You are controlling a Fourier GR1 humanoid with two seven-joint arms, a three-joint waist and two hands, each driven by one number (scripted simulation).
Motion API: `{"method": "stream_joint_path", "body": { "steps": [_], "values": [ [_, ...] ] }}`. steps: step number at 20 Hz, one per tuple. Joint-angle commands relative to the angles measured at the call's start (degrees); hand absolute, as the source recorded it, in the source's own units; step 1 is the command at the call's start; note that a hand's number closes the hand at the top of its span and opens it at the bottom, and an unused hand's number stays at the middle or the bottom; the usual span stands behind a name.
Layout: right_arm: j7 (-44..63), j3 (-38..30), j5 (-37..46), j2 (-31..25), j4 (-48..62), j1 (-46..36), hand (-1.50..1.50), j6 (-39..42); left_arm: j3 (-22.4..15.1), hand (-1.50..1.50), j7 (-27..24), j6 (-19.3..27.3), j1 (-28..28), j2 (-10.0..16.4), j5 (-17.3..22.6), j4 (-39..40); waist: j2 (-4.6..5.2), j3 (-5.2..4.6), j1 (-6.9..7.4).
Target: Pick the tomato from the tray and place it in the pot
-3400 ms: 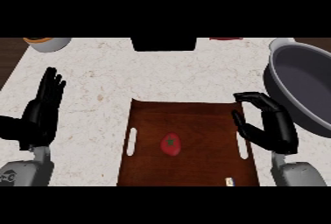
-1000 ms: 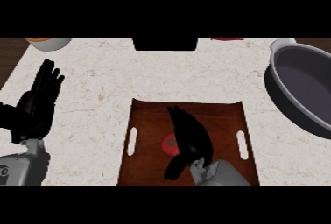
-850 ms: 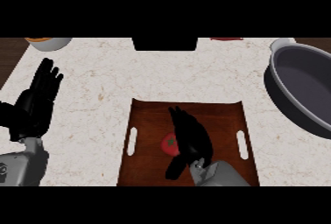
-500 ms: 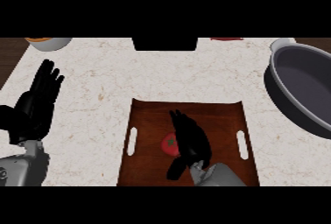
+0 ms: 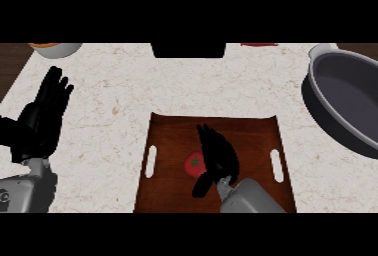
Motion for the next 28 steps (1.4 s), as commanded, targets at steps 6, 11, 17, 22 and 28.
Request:
{"method": "stream_joint_path", "body": {
  "steps": [6, 11, 17, 22, 28],
  "values": [
    [-9.47, 1.98, 3.62, 0.06, 6.33, -1.58, 1.50, -0.78, 3.30, 0.00, -0.08, -2.46, -1.40, 2.25, 1.17, 0.85, 0.02, 0.00, 0.06],
    [-9.16, 2.08, -0.34, 0.06, 10.70, -7.67, 1.50, -0.89, -1.65, 0.00, 0.24, 1.78, -2.14, -2.88, -3.43, 1.15, 0.06, 0.00, 0.09],
    [-18.12, 10.59, 2.02, -9.15, -4.59, 7.13, 1.50, 2.86, 2.01, 0.00, -2.49, -0.63, 1.16, -0.78, -1.26, 1.28, -0.34, -0.04, -1.25],
    [-34.99, 21.05, 3.24, -24.22, -16.26, 14.94, 1.50, 4.43, 2.19, 0.00, -0.94, -0.20, 2.18, -0.64, -1.29, 0.48, -1.07, -0.05, -3.21],
    [-44.78, 10.48, -3.12, -44.45, -38.29, 24.96, 1.50, -4.51, 3.32, 0.00, -0.36, -0.29, 2.78, 0.22, -0.80, -0.79, -0.84, -0.01, -3.85]
  ]
}}
